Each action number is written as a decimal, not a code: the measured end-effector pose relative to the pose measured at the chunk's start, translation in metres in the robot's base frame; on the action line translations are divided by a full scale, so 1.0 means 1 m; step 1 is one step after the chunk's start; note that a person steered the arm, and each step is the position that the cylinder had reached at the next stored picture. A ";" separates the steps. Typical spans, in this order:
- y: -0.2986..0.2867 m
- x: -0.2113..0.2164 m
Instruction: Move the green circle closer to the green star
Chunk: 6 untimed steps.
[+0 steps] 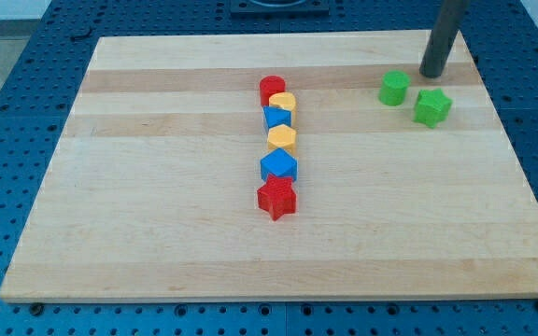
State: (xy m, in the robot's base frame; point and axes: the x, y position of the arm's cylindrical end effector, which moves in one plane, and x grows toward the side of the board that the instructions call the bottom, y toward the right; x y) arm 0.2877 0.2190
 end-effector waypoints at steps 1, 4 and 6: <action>-0.013 0.001; -0.023 0.042; -0.056 0.007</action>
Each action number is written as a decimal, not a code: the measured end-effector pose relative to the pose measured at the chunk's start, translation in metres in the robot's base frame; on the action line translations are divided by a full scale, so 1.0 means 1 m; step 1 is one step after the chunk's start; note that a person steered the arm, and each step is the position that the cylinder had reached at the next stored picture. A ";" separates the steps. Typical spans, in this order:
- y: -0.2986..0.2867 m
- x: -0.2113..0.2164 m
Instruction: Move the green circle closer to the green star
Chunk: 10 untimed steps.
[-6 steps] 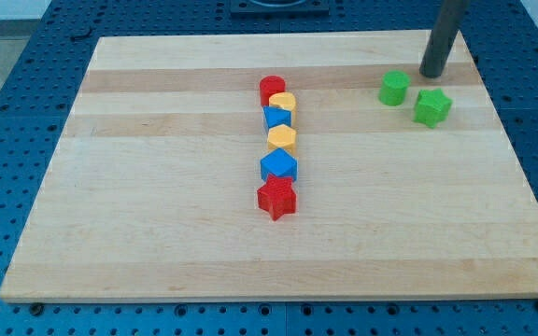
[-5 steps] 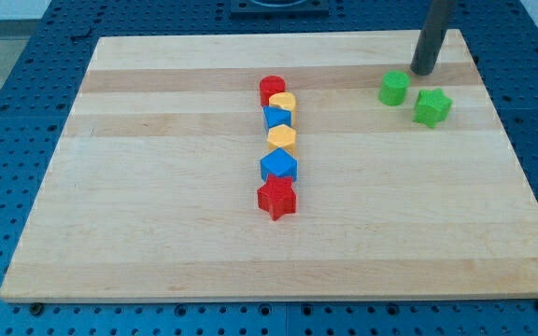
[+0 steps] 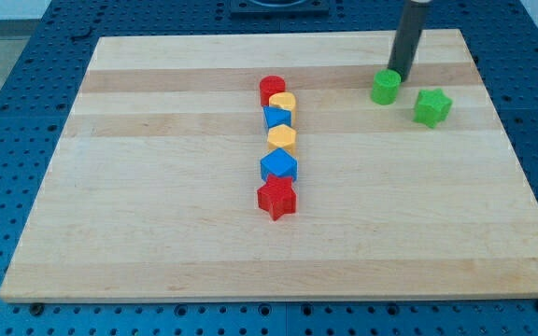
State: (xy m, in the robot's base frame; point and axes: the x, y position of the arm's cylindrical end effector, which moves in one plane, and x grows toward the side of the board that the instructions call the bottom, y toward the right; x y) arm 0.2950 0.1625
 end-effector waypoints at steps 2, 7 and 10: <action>-0.041 0.008; -0.042 0.006; 0.027 0.027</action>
